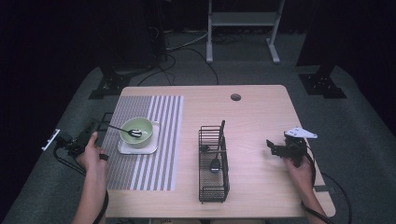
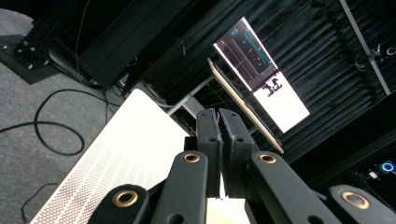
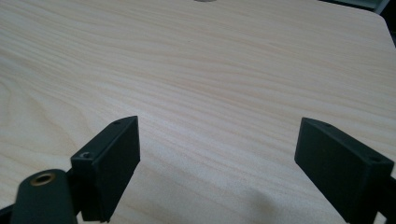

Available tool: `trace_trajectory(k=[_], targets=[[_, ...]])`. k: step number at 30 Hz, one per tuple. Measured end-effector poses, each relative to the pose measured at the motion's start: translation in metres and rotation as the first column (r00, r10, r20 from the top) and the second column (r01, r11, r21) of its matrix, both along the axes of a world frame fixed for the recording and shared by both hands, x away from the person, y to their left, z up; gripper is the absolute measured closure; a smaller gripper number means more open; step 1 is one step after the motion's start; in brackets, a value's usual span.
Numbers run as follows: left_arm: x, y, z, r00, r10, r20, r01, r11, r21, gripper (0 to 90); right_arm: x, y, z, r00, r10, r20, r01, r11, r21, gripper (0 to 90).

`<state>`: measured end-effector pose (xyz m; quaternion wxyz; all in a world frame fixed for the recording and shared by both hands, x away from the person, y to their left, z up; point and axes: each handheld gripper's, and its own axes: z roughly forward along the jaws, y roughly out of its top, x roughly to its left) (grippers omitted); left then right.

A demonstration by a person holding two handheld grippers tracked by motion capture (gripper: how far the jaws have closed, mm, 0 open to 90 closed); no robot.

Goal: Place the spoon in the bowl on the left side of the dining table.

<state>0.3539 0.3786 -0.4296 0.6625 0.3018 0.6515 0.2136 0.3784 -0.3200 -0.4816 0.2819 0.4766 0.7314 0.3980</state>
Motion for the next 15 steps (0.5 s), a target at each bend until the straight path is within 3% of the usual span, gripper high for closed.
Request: trace_trajectory(k=[15], targets=[[0.005, -0.008, -0.013, 0.9995, -0.015, -0.027, 0.016, 0.9998, 0.013, 88.0, 0.0, -0.001, 0.0, 1.0, 0.007, -0.006, -0.007, 1.0, 0.004, 13.1]])
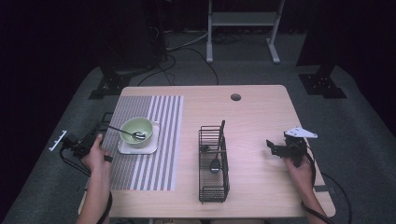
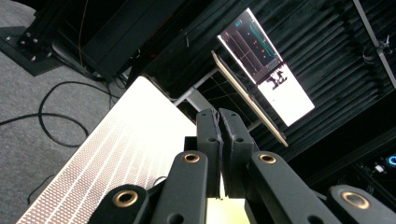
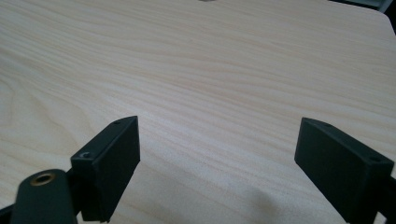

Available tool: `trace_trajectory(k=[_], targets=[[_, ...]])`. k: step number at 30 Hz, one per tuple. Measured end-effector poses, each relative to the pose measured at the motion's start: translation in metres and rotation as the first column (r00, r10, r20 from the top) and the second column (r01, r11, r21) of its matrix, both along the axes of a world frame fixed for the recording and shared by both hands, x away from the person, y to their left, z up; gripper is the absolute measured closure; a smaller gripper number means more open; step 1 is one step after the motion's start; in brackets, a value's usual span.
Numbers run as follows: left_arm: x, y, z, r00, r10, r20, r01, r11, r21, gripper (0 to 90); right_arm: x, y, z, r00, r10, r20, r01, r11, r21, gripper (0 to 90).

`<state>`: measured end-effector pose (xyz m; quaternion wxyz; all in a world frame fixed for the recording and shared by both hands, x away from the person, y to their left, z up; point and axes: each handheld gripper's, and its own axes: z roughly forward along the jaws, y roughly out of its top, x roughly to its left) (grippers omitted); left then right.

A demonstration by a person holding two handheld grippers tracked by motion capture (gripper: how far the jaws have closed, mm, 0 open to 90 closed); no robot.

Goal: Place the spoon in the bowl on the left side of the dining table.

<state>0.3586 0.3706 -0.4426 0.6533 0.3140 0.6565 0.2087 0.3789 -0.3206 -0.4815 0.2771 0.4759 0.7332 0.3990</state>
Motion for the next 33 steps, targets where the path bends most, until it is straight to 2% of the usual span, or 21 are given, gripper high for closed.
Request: trace_trajectory(k=[8, 16, 28, 33], targets=[[0.005, -0.005, -0.006, 0.9998, -0.014, -0.012, 0.014, 0.9999, -0.009, 88.0, 0.0, -0.001, 0.0, 1.0, 0.005, 0.002, -0.005, 1.0, 0.008, 13.2], [0.007, -0.006, -0.008, 0.999, -0.031, -0.032, 0.031, 0.9995, -0.006, 79.1, 0.0, -0.001, 0.0, 1.0, 0.001, 0.003, -0.001, 1.0, 0.012, 13.1], [-0.004, 0.004, -0.008, 0.9971, -0.053, -0.054, 0.056, 0.9972, 0.049, 68.0, 0.0, 0.001, 0.0, 1.0, -0.006, 0.004, 0.006, 1.0, -0.007, 13.1], [-0.008, 0.004, -0.007, 0.9958, -0.067, -0.063, 0.072, 0.9952, 0.066, 66.4, 0.0, 0.001, 0.0, 1.0, -0.009, 0.004, 0.009, 1.0, -0.013, 13.1]])
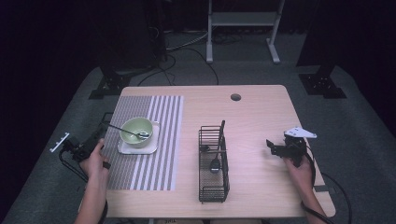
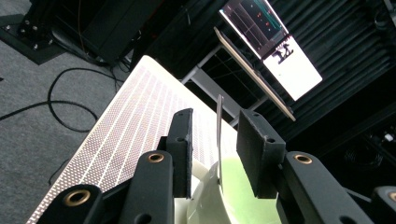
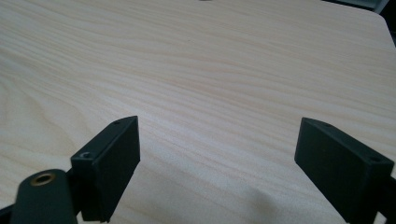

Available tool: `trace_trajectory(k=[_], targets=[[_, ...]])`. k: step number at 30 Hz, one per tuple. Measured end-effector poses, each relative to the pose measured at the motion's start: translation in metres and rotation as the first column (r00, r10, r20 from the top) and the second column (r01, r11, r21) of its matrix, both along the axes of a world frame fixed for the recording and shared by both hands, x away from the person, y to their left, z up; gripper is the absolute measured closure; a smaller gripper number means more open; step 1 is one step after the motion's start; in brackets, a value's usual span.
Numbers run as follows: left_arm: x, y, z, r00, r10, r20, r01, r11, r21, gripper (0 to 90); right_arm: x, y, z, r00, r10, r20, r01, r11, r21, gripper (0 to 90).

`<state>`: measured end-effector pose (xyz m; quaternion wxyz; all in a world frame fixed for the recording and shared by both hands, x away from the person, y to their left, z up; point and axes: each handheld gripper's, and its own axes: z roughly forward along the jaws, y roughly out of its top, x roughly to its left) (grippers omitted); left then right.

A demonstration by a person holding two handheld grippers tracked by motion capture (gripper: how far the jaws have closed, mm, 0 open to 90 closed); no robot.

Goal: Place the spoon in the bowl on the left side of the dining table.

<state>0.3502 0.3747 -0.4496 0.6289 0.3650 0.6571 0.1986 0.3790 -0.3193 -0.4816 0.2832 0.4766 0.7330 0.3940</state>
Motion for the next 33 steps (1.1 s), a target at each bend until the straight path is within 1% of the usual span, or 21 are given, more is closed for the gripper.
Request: trace_trajectory(k=[2, 8, 9, 18, 21, 28, 33], targets=[[-0.001, -0.001, 0.001, 1.0, -0.006, -0.005, 0.006, 1.0, 0.006, 66.4, 0.0, 0.0, 0.0, 1.0, 0.0, -0.001, 0.0, 1.0, 0.001, 13.1], [-0.005, -0.006, 0.0, 0.9992, -0.039, -0.002, 0.039, 0.9988, 0.028, 65.2, 0.0, 0.0, 0.0, 1.0, 0.001, 0.0, -0.001, 1.0, -0.002, 13.1], [-0.006, -0.007, 0.001, 0.9991, -0.041, -0.001, 0.041, 0.9988, 0.025, 65.0, 0.0, 0.0, 0.0, 1.0, 0.001, 0.0, -0.001, 1.0, -0.002, 13.2], [-0.011, -0.011, 0.001, 0.9973, -0.074, -0.001, 0.074, 0.9959, 0.052, 63.0, 0.0, 0.0, 0.0, 1.0, 0.001, 0.001, -0.001, 1.0, -0.003, 13.2], [-0.014, -0.013, 0.002, 0.9959, -0.091, -0.001, 0.091, 0.9935, 0.069, 62.4, 0.0, 0.001, 0.0, 1.0, 0.001, 0.0, -0.001, 1.0, -0.005, 13.1], [-0.017, -0.019, 0.003, 0.9927, -0.121, 0.004, 0.12, 0.9894, 0.082, 59.3, 0.0, 0.001, 0.0, 1.0, 0.001, 0.001, -0.001, 1.0, -0.006, 13.2], [-0.021, -0.025, 0.005, 0.9905, -0.137, 0.003, 0.136, 0.9842, 0.114, 58.0, 0.0, 0.0, 0.0, 1.0, 0.001, 0.001, -0.001, 1.0, -0.006, 13.2]])
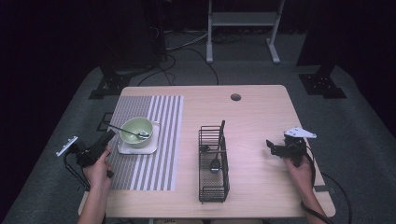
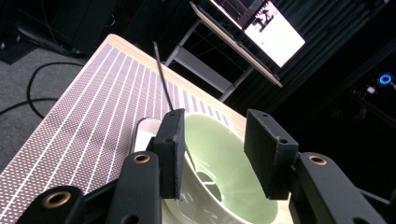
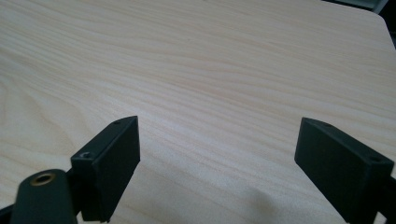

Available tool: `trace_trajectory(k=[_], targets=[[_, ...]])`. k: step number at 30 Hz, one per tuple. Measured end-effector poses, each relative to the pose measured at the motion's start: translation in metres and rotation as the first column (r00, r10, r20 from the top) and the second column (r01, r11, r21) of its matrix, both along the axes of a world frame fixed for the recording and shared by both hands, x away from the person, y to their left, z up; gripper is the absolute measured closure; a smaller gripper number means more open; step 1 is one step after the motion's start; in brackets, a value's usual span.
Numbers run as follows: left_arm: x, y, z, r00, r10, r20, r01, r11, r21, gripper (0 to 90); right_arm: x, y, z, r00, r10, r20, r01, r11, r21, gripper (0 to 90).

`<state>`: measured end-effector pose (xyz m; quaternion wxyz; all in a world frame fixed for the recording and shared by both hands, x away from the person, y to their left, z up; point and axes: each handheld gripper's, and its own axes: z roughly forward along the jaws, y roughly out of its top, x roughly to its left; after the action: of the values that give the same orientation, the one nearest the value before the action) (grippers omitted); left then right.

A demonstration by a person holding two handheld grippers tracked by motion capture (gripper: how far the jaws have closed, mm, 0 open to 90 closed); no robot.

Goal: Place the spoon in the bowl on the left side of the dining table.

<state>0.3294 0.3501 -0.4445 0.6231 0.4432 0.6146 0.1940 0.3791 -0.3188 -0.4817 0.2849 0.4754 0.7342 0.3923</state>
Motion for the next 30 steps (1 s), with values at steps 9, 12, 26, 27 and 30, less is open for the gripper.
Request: trace_trajectory(k=[9, 12, 26, 27, 30], targets=[[-0.005, -0.004, -0.002, 0.9998, -0.019, -0.004, 0.019, 0.9998, 0.009, 53.8, 0.0, 0.0, 0.0, 1.0, 0.0, 0.0, 0.0, 1.0, 0.0, 13.1], [-0.007, -0.005, -0.002, 0.9996, -0.028, -0.007, 0.028, 0.9994, 0.021, 53.2, 0.0, 0.0, 0.0, 1.0, 0.0, -0.002, 0.0, 1.0, 0.002, 13.1], [-0.012, -0.025, 0.001, 0.9967, -0.08, -0.008, 0.081, 0.9933, 0.083, 46.4, 0.0, 0.0, 0.0, 1.0, 0.001, -0.001, -0.001, 1.0, 0.005, 13.1], [-0.012, -0.026, 0.001, 0.9963, -0.085, -0.01, 0.085, 0.9925, 0.087, 46.0, 0.0, 0.0, 0.0, 1.0, 0.001, -0.001, -0.001, 1.0, 0.005, 13.2], [-0.012, -0.029, 0.001, 0.9958, -0.09, -0.013, 0.091, 0.9919, 0.089, 44.8, 0.0, -0.001, 0.0, 1.0, 0.002, -0.001, -0.002, 1.0, 0.007, 13.1]])
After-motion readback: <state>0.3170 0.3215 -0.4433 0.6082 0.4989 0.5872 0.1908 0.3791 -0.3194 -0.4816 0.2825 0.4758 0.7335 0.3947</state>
